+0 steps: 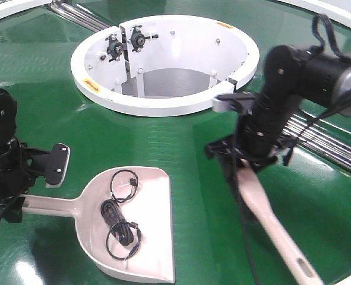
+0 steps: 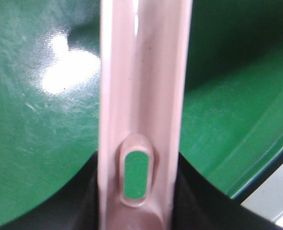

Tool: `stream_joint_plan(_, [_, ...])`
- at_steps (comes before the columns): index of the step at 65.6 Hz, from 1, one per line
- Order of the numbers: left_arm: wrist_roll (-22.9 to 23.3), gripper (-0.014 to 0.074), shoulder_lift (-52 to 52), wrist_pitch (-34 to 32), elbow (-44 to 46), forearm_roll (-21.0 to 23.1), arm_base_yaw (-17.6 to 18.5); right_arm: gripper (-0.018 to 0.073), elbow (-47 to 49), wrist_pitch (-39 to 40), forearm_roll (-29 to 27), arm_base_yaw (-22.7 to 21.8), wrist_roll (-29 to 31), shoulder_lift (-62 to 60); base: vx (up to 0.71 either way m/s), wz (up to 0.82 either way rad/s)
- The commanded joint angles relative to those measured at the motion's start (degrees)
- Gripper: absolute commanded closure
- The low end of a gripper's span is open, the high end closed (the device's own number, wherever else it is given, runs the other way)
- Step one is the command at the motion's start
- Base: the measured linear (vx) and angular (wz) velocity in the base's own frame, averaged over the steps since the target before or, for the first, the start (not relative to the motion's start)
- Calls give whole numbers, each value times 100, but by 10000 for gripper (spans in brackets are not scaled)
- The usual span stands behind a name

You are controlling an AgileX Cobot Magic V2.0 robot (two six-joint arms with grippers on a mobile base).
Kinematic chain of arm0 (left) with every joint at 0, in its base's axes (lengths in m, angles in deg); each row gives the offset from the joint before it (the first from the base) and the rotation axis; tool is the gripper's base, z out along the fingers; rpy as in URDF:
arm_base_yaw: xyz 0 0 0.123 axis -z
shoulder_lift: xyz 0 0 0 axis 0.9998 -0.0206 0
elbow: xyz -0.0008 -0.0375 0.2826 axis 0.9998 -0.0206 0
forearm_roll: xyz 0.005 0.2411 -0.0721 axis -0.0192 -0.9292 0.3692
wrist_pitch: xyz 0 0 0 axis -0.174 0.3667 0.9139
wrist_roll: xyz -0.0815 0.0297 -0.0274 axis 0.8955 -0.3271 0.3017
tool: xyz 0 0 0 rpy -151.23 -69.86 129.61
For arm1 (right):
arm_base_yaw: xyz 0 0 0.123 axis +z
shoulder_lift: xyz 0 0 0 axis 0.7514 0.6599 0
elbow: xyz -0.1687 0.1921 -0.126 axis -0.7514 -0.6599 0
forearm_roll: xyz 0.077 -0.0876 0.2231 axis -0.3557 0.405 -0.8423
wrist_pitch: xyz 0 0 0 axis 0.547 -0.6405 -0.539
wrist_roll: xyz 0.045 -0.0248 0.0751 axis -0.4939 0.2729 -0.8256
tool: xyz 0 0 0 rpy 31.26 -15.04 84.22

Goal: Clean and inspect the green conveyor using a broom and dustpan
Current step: 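Carry the brush with the right gripper back beside the dustpan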

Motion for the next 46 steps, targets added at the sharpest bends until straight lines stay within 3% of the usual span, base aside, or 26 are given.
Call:
stream_joint_plan(1, [64,621,207,19,147,139,41,561,-90,-310,53,-218,184,-303,0,0])
stream_joint_plan(14, [64,621,207,19,147,139,41,561,-230,-310,328,-367,259,-165,0,0])
stream_joint_plan(46, [64,621,207,19,147,139,41,561,-230,-160,348,-389,285,548,0,0])
